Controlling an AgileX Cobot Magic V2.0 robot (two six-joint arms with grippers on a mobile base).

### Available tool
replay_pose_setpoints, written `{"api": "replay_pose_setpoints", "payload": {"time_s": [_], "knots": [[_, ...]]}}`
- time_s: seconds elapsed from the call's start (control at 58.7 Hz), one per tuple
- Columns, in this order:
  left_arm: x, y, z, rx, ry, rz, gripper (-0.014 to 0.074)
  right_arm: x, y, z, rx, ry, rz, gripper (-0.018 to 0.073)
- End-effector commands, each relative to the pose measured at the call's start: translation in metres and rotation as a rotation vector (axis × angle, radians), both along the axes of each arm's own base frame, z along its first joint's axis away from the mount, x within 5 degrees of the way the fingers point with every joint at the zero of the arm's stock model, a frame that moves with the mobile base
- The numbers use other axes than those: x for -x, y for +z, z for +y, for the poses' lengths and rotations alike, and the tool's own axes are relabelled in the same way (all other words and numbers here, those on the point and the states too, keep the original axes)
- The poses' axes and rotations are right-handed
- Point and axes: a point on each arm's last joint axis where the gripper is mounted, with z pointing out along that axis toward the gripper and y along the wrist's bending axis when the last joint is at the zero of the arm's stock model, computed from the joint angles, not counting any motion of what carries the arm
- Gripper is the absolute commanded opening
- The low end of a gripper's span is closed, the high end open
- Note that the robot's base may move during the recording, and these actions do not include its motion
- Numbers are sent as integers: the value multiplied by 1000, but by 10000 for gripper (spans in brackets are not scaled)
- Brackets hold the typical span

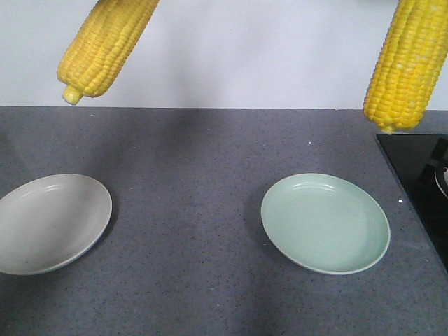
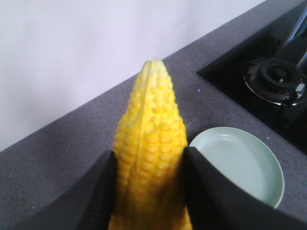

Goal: Distribute corn equally
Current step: 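Approach and align the base in front of the cream and green plates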

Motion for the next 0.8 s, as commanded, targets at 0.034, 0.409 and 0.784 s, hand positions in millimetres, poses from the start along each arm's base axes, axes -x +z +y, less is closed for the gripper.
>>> {"api": "replay_pose_setpoints", "payload": {"time_s": [0.034, 0.409, 0.784], "knots": [[19, 22, 5, 62, -6, -76, -6, 8, 16, 1, -46, -15, -86, -5], [19, 22, 5, 62, -6, -76, -6, 8, 16, 1, -46, -15, -86, -5], [19, 22, 5, 62, -6, -76, -6, 8, 16, 1, -46, -15, -86, -5]]}}
